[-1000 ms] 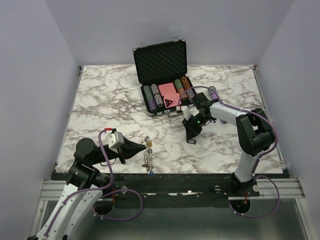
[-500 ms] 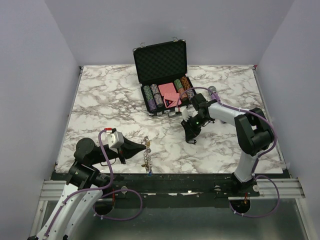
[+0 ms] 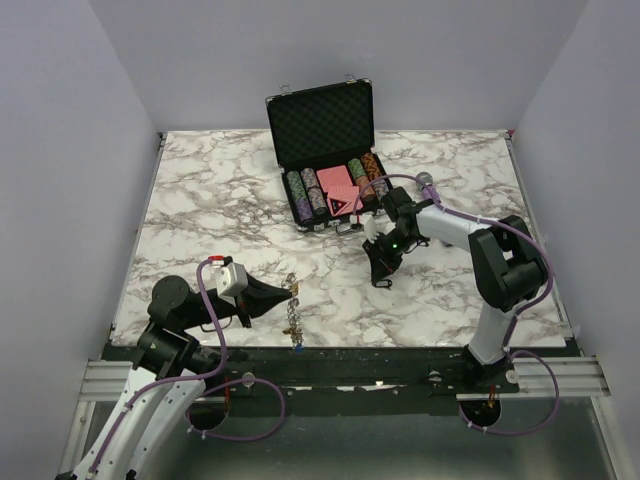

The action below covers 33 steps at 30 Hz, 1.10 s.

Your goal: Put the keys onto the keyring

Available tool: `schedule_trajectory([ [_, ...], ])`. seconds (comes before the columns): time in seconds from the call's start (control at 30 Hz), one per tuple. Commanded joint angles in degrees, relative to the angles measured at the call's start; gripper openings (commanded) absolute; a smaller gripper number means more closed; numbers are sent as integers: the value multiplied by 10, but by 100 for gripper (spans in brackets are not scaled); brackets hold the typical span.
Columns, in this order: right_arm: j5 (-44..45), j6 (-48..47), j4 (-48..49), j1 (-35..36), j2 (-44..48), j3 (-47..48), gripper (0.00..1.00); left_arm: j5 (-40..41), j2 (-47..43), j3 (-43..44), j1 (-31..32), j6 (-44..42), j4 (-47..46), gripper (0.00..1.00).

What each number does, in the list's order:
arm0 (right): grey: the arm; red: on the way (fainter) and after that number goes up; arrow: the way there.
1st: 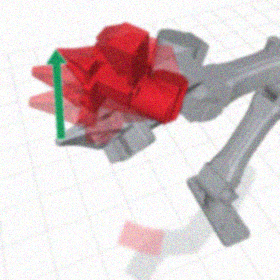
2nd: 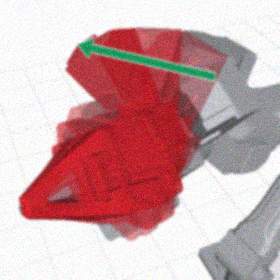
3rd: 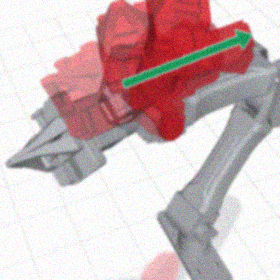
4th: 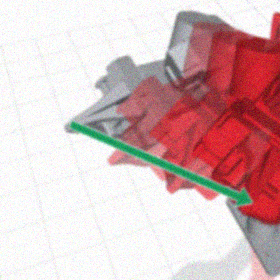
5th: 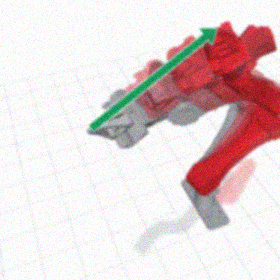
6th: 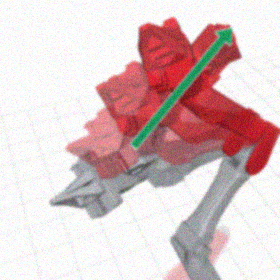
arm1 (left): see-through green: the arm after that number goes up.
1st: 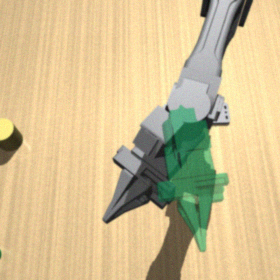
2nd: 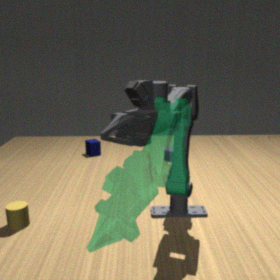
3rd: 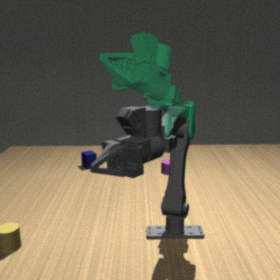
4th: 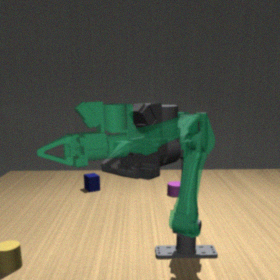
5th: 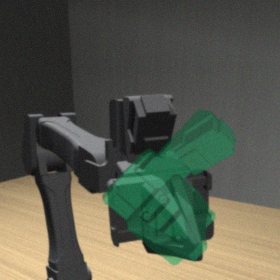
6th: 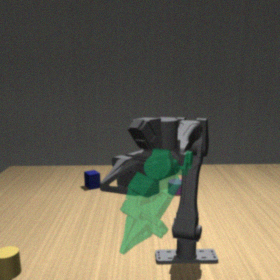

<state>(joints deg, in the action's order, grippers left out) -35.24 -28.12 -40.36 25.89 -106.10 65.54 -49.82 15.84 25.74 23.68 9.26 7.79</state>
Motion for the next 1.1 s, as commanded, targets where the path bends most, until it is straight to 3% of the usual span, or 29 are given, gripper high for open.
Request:
schedule_trajectory([
  [0.0, -7, -14, -19, 5, 1, 20, 0, -17, -1, 11, -5, 1, -34, 0],
  [0.17, -45, -35, -24, 4, 48, 27, 0, -26, -7, -4, -7, 15, -75, 0],
  [0.4, -93, -63, -49, 4, 161, 62, 0, -30, -18, -60, -7, 118, -290, 0],
  [0.87, -214, -66, -82, 3, 276, 188, 0, 9, 150, -35, 19, 146, -503, 0],
  [1.07, -258, -90, -105, 3, 285, 209, 0, 50, 218, 3, 73, 104, -519, 0],
])
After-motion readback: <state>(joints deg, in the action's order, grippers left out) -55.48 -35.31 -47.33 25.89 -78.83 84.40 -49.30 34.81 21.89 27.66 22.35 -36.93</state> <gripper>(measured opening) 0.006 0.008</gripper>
